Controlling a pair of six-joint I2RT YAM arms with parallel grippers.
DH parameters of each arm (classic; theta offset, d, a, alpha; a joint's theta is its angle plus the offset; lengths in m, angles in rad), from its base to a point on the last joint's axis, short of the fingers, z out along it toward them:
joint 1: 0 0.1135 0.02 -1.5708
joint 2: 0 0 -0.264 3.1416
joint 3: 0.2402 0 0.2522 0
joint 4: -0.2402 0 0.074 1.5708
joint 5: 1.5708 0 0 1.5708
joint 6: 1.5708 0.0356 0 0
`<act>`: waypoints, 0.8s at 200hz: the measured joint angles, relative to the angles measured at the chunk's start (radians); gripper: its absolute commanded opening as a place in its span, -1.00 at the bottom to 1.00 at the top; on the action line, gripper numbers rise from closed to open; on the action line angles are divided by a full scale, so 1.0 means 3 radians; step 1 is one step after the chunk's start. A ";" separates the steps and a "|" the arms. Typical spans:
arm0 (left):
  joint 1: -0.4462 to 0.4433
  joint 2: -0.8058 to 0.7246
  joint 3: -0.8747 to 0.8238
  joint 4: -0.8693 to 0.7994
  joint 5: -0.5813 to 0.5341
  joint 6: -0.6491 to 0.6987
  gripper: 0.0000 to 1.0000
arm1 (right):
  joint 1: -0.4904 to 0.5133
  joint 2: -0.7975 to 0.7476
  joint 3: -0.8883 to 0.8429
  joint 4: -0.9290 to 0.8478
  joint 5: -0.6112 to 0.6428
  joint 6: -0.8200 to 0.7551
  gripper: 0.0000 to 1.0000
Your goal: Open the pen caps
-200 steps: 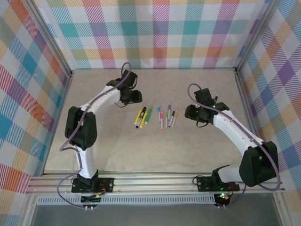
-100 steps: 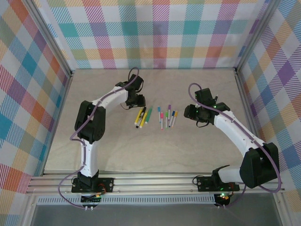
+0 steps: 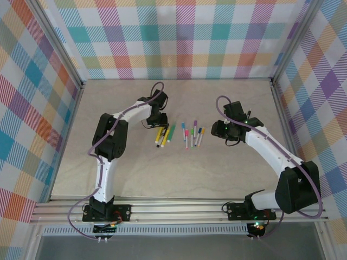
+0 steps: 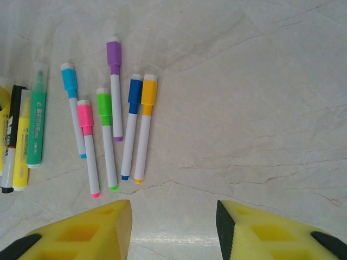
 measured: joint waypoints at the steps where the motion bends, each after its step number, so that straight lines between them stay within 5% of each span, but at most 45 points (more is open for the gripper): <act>1: 0.0000 0.0001 0.0000 0.0000 -0.0001 0.0001 -0.27 | 0.0000 0.0003 0.0000 0.0000 0.0000 0.0000 -0.08; 81: -0.0013 0.0150 0.0235 -0.0183 -0.0128 0.0000 -0.40 | 0.0001 0.0045 -0.0001 0.0108 -0.0163 0.0005 -0.12; 160: -0.0010 0.0278 0.0491 -0.0464 -0.0198 0.0011 -0.88 | 0.0140 0.0111 0.0000 0.0226 -0.0380 0.0070 -0.14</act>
